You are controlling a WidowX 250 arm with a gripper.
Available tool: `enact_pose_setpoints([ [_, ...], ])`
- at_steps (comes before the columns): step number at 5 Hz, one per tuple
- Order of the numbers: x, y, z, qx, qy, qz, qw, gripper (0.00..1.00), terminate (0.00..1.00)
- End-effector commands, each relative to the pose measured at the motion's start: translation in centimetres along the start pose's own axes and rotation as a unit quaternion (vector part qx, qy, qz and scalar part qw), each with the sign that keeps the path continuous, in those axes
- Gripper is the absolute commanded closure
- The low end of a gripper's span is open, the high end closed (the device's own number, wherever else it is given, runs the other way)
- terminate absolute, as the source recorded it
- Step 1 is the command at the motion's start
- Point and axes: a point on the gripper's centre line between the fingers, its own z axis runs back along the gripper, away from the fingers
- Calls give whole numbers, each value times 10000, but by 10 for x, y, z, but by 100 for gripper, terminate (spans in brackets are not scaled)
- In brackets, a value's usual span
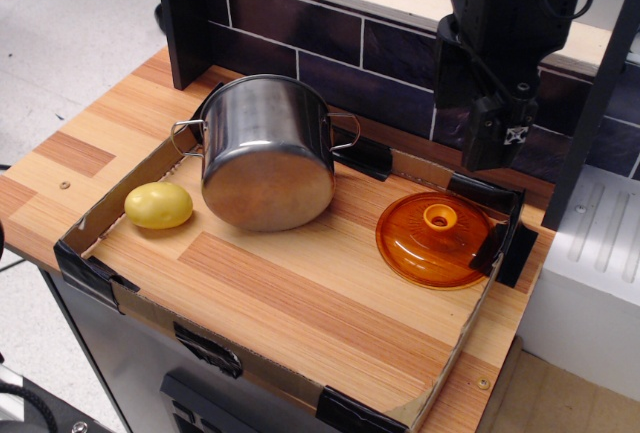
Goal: Upright metal pot
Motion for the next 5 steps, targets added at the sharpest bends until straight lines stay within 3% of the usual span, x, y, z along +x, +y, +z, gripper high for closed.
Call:
enact_pose_setpoints([
  [1, 0, 0, 0, 0, 0, 0, 10000, 0, 0],
  [2, -10, 11, 19, 146, -127, -210, 9996, 0, 0],
  [3, -25, 26, 20, 436, -188, -146, 9988, 0, 0],
  [4, -37, 42, 12, 553, -110, 0, 9984, 0, 0],
  [5, -48, 54, -2, 862, -141, 87, 9961, 0, 0],
])
